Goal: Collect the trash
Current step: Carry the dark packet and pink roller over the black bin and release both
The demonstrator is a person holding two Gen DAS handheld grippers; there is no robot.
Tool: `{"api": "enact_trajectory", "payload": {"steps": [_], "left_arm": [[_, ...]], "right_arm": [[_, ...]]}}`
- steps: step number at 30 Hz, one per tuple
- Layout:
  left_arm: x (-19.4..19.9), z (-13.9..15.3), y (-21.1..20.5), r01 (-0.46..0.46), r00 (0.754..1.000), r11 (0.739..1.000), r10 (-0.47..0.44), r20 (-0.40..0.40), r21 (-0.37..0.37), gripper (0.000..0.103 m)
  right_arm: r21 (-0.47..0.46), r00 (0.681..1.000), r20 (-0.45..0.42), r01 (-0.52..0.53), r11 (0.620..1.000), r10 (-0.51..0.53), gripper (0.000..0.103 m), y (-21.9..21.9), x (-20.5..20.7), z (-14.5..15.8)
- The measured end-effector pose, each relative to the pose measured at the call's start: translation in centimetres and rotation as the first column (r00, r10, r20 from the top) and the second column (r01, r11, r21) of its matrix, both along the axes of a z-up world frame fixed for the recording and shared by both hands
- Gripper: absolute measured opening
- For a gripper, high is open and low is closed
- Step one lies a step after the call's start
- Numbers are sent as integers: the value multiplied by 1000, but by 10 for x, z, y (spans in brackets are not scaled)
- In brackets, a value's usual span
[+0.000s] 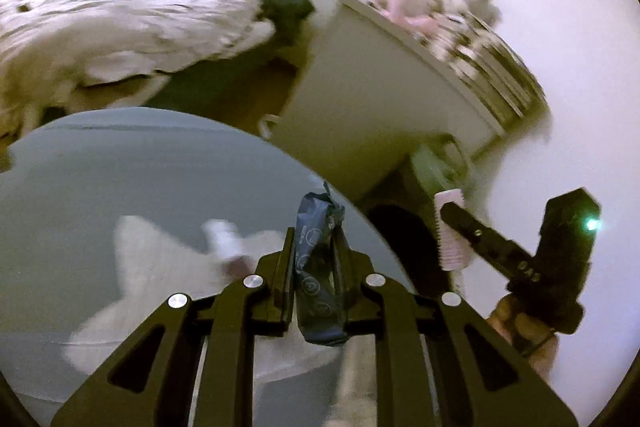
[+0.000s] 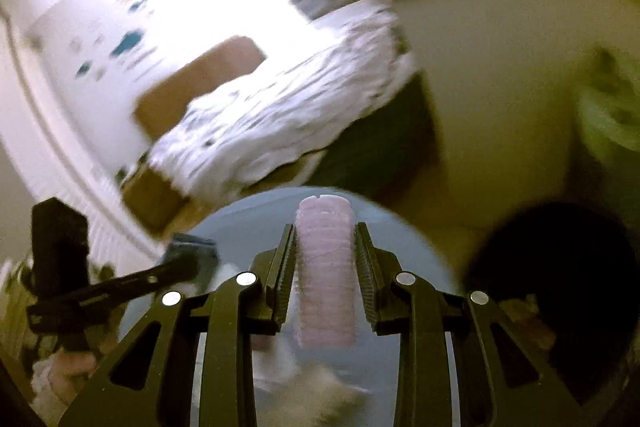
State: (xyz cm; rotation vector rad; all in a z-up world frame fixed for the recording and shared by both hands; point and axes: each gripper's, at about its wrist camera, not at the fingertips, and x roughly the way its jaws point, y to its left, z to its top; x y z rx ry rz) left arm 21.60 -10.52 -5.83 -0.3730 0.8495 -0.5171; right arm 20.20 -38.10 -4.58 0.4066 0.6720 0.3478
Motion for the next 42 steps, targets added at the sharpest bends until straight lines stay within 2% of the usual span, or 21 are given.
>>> {"api": "enact_trajectory", "payload": {"steps": [5, 8, 16, 27, 42], "left_arm": [[3, 4, -67, 117, 993, 993, -117, 8, 4, 17], [5, 0, -101, 171, 985, 985, -171, -4, 10, 17], [9, -21, -165, 257, 965, 966, -255, -53, 28, 17], [15, -50, -213, 307, 947, 951, -302, -112, 32, 17], [22, -61, -227, 317, 941, 948, -311, -134, 25, 17]], "right_arm": [[28, 985, -21, 169, 985, -169, 30, -70, -21, -27], [51, 972, -39, 234, 971, -232, 30, -100, -27, -43], [78, 945, -85, 323, 943, -317, 30, -146, -35, -83], [78, 922, -128, 378, 923, -366, 30, -165, -34, -106], [74, 907, -178, 399, 914, -382, 30, -167, -25, -113]]}}
